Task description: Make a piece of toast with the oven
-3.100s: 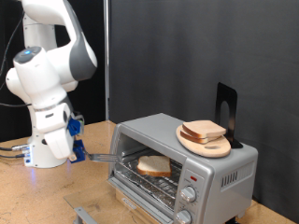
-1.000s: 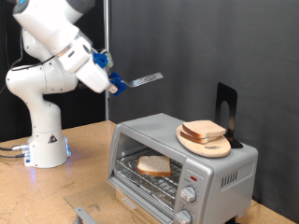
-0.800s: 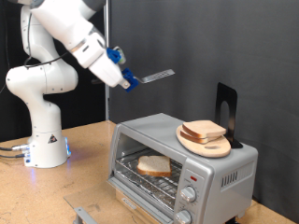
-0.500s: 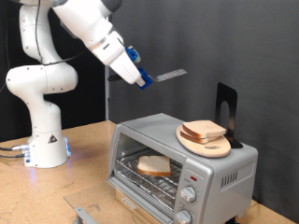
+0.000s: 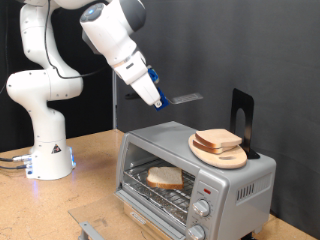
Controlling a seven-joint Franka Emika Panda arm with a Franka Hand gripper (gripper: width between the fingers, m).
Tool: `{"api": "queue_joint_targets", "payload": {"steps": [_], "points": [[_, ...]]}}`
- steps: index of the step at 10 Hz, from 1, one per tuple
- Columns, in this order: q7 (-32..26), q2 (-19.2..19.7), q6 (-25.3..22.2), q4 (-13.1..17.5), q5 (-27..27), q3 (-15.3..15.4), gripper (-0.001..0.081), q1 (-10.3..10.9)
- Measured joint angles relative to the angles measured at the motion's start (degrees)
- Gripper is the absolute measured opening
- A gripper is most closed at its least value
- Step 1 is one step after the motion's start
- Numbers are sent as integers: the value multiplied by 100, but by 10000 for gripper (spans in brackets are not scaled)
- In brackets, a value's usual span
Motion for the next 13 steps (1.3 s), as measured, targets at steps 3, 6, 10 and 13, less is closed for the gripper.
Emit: {"api": "queue_joint_targets", "payload": {"steps": [3, 6, 10, 13], "points": [[-52, 124, 650, -328, 299, 280, 365, 5], [-183, 372, 1114, -448, 544, 449, 365, 14], [-334, 630, 1445, -447, 775, 546, 365, 17], [-449, 797, 1500, -448, 778, 547, 623, 16]]}}
